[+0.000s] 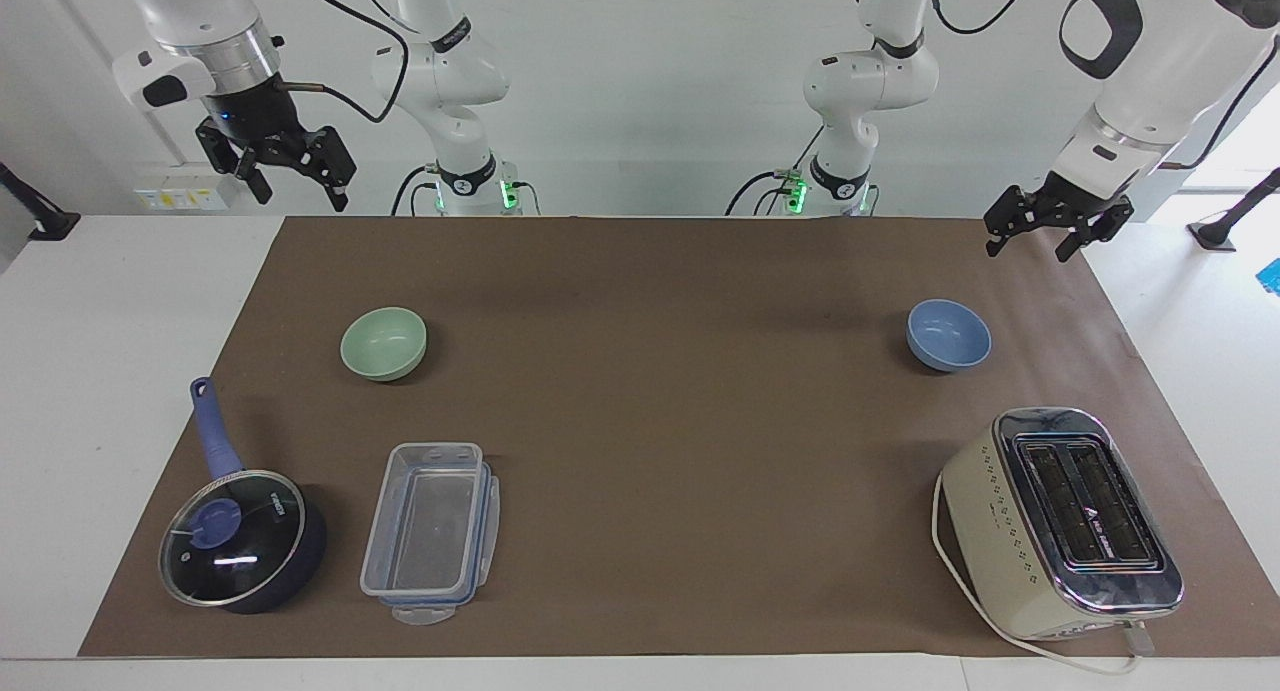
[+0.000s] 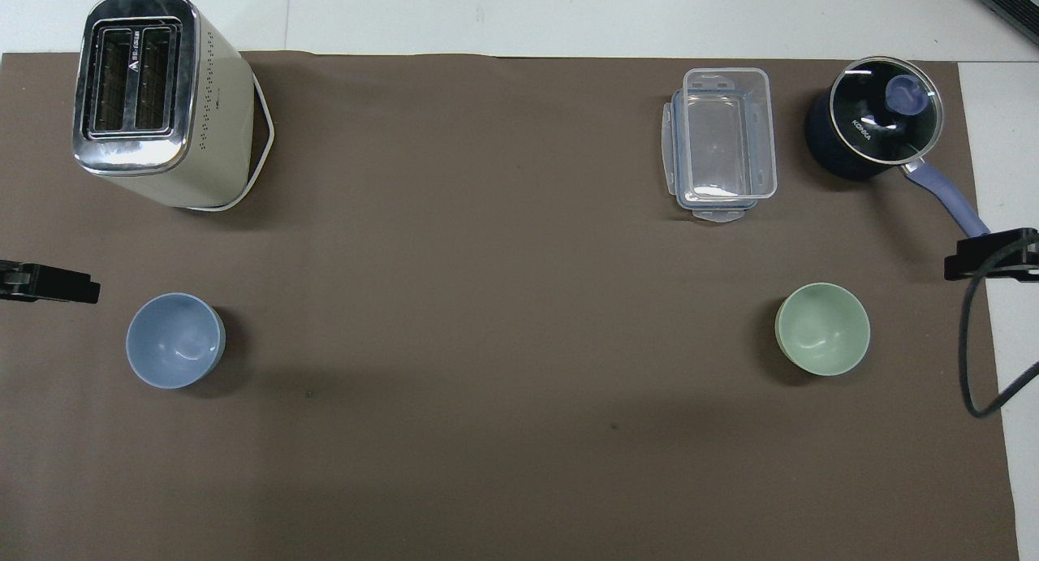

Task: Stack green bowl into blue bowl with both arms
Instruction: 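Reach both grippers to the rims of the blue and green bowls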

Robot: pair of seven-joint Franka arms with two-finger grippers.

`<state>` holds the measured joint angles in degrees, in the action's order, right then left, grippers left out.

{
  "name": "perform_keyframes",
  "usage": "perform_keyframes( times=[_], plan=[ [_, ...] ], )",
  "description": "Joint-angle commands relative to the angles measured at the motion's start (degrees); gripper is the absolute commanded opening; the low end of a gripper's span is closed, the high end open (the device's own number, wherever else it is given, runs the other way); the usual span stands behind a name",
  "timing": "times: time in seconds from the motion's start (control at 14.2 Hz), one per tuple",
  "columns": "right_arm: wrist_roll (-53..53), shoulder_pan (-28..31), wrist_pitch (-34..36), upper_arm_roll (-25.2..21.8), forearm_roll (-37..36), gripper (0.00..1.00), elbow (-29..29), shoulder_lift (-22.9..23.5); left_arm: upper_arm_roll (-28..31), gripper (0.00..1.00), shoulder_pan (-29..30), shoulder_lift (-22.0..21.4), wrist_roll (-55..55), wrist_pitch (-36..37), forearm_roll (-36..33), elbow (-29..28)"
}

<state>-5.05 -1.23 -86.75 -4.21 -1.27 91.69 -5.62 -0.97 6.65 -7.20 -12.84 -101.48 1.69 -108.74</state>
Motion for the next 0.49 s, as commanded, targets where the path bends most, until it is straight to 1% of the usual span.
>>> perform_keyframes(
  times=[0.0, 0.14, 0.35, 0.42],
  plan=[
    [3.5, 1.3, -2.0, 0.1, -0.1, 1.00, 4.9, -2.0, -0.4, 1.00, 3.4, -2.6, -5.6, -7.6, 2.3, -8.0],
    [6.5, 1.5, -8.0, 0.1, -0.1, 1.00, 10.1, -2.1, -0.4, 1.00, 5.3, -1.9, -9.6, -9.3, 4.7, -9.7],
    [8.0, 1.4, -13.2, 0.1, -0.1, 1.00, 14.7, -1.5, -0.4, 1.00, 7.0, -1.8, -12.8, -16.2, 6.5, -15.8],
    [8.8, 1.5, -16.0, 0.1, -0.2, 1.00, 17.0, -1.1, -0.4, 1.00, 7.6, -1.1, -14.0, -17.8, 7.3, -17.0]
  ],
)
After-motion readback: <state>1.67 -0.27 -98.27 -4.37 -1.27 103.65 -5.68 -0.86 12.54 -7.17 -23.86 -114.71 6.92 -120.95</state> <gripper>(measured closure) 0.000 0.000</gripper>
